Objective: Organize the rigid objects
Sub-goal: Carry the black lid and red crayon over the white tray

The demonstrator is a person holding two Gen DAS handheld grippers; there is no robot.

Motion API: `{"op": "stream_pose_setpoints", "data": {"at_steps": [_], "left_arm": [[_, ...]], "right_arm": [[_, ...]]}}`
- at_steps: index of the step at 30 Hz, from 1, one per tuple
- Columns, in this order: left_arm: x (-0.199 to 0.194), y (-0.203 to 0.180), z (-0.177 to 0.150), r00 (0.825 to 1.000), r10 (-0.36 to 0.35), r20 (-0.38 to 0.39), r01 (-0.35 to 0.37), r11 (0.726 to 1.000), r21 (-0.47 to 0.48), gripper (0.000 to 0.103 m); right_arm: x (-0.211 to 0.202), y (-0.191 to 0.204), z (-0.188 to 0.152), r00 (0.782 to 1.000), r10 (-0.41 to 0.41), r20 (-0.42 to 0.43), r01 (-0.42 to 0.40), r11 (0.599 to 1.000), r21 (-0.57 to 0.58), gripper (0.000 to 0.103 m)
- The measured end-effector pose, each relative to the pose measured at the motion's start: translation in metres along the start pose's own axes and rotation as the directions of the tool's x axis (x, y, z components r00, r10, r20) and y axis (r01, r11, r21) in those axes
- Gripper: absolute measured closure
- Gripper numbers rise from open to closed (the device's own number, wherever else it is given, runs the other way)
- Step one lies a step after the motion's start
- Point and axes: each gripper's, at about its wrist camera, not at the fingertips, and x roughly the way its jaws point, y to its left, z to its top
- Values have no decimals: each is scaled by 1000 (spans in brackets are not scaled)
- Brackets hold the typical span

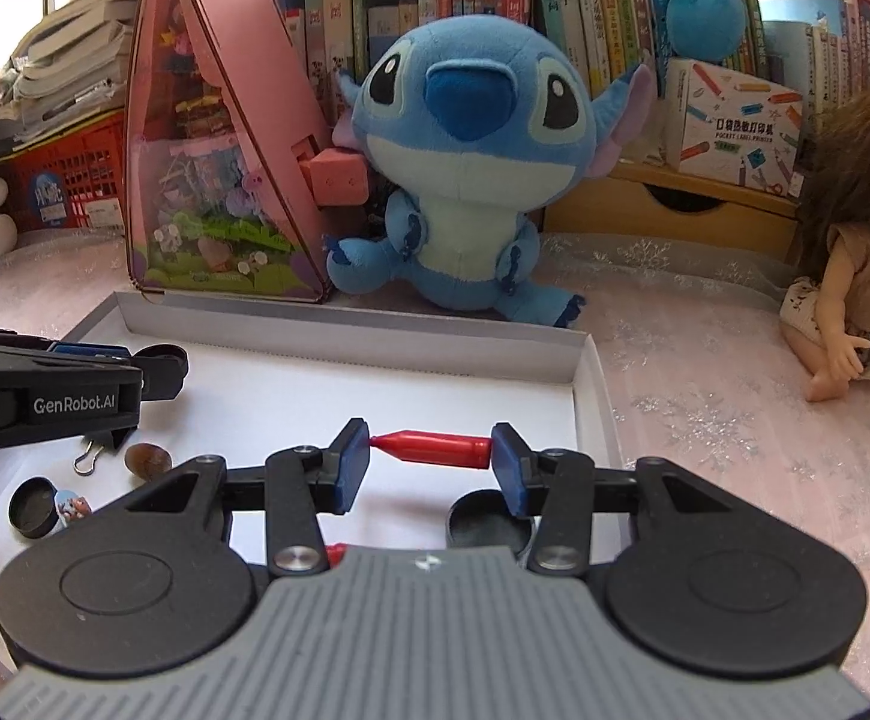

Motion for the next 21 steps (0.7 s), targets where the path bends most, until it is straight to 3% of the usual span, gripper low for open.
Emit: {"op": "stream_pose_setpoints", "data": {"at_steps": [21], "left_arm": [[12, 2, -2, 998, 14, -58, -15, 1000, -11, 75]], "right_arm": [[15, 2, 4, 996, -27, -81, 25, 1000, -17, 48]]}}
